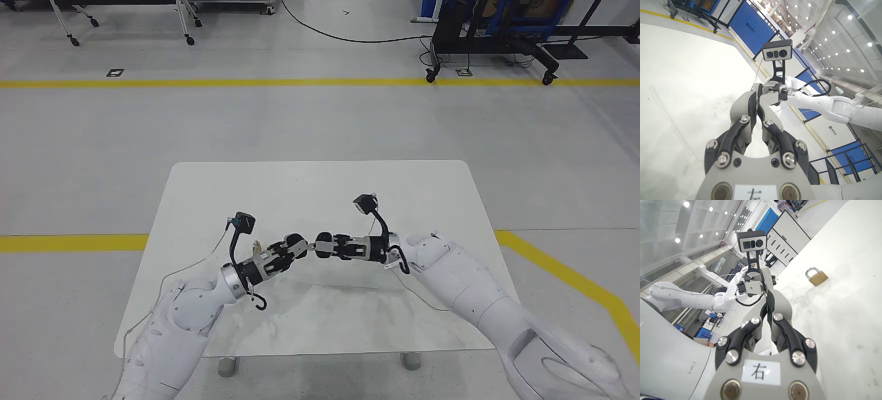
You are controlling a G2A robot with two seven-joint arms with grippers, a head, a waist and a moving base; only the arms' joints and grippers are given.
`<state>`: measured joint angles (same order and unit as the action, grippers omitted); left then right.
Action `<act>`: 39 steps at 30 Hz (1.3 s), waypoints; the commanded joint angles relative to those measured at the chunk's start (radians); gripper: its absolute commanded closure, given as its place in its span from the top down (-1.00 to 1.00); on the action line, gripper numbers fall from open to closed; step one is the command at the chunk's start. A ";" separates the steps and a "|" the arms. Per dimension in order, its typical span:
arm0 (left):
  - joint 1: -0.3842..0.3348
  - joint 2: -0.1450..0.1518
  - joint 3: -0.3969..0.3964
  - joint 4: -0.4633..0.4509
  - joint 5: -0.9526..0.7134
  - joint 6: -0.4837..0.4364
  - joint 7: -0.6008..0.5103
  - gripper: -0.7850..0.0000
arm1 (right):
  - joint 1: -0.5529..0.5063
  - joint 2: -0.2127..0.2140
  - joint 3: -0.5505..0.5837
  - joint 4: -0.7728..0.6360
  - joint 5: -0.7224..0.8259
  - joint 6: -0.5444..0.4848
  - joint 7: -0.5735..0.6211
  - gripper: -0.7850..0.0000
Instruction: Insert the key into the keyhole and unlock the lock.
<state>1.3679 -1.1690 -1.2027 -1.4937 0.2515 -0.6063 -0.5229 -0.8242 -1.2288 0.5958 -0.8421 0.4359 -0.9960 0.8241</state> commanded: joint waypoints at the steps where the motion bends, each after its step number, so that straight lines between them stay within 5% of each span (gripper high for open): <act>1: 0.001 0.001 0.000 -0.001 0.002 -0.001 0.004 -1.00 | 0.000 0.003 -0.002 0.000 0.006 -0.003 -0.003 -1.00; 4: 0.003 0.002 -0.001 -0.003 0.002 -0.003 0.010 -1.00 | 0.000 0.006 -0.005 0.001 0.016 -0.003 -0.003 -1.00; 6: 0.003 0.003 0.000 -0.003 0.003 -0.004 0.012 -1.00 | 0.000 0.008 -0.007 0.001 0.021 -0.004 -0.004 -0.64; 9: 0.004 0.004 0.001 -0.004 0.004 -0.007 0.014 -1.00 | 0.000 0.009 -0.011 -0.001 0.029 -0.003 -0.003 -0.48; 15: 0.004 0.005 0.007 -0.006 0.003 -0.011 0.015 -1.00 | 0.006 0.007 -0.023 0.001 0.036 0.002 0.002 -0.47; 24: 0.003 0.008 0.014 -0.005 0.001 -0.013 0.016 -1.00 | 0.020 -0.001 -0.046 0.008 0.047 0.007 0.007 -0.55; 28: 0.002 0.009 0.016 -0.003 -0.002 -0.014 0.015 -1.00 | 0.023 -0.005 -0.057 0.012 0.052 0.008 0.008 -1.00; 35: -0.004 0.011 0.020 0.002 -0.007 -0.002 0.006 -1.00 | 0.028 -0.005 -0.074 0.014 0.064 0.001 0.001 -1.00; 36: -0.006 0.011 0.019 0.003 -0.011 0.003 0.006 -0.48 | 0.028 -0.005 -0.076 0.014 0.065 0.001 0.001 -1.00; 37: -0.007 0.011 0.018 0.003 -0.013 0.005 0.006 1.00 | 0.029 -0.003 -0.078 0.014 0.066 0.000 0.000 -1.00; 39: -0.009 0.013 0.013 0.005 -0.021 0.007 0.006 1.00 | 0.031 0.000 -0.078 0.020 0.067 -0.008 -0.008 -1.00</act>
<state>1.3597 -1.1572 -1.1861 -1.4896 0.2352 -0.6001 -0.5163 -0.7943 -1.2308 0.5176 -0.8261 0.5031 -0.9994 0.8207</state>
